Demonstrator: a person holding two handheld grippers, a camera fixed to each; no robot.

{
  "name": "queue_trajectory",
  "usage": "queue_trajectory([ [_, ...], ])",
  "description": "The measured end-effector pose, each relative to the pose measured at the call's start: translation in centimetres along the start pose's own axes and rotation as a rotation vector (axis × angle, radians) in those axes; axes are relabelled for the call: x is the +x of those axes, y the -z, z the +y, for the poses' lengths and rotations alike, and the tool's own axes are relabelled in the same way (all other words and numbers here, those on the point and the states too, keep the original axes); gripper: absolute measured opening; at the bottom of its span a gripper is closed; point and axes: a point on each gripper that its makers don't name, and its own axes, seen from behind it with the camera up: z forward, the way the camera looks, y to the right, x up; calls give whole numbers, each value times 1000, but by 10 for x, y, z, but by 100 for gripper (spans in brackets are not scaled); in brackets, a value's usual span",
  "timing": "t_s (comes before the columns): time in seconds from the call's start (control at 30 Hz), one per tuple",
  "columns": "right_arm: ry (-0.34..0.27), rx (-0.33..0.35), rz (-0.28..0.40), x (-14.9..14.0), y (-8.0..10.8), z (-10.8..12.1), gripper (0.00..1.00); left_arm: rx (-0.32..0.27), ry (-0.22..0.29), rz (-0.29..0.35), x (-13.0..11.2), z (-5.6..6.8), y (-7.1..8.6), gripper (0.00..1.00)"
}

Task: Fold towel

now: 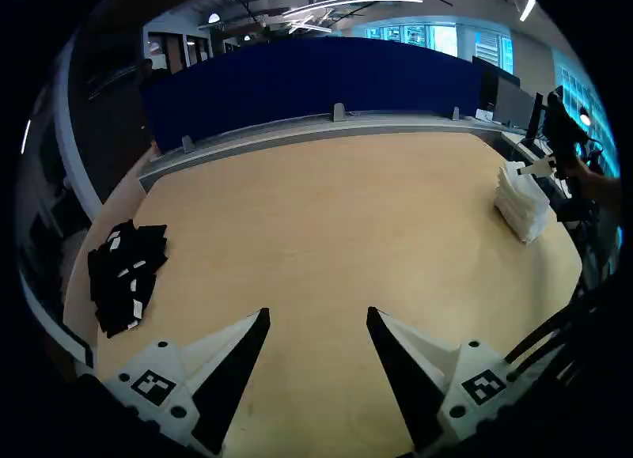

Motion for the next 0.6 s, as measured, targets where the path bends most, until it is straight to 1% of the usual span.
queue_trajectory([
  [0.17, -6, -3, 13, 0, 8, -1, 100, -5, -4, 7, 2, 2, 1, 91],
  [0.23, -11, -4, 24, 0, 14, -3, 100, -6, -6, 9, 2, 2, 2, 91],
  [0.4, -21, -12, 50, -5, 35, -11, 100, -11, -4, 17, 3, 1, 4, 91],
  [0.6, -38, -31, 65, -22, 63, -23, 100, -24, -2, 31, 5, 2, 3, 91],
])
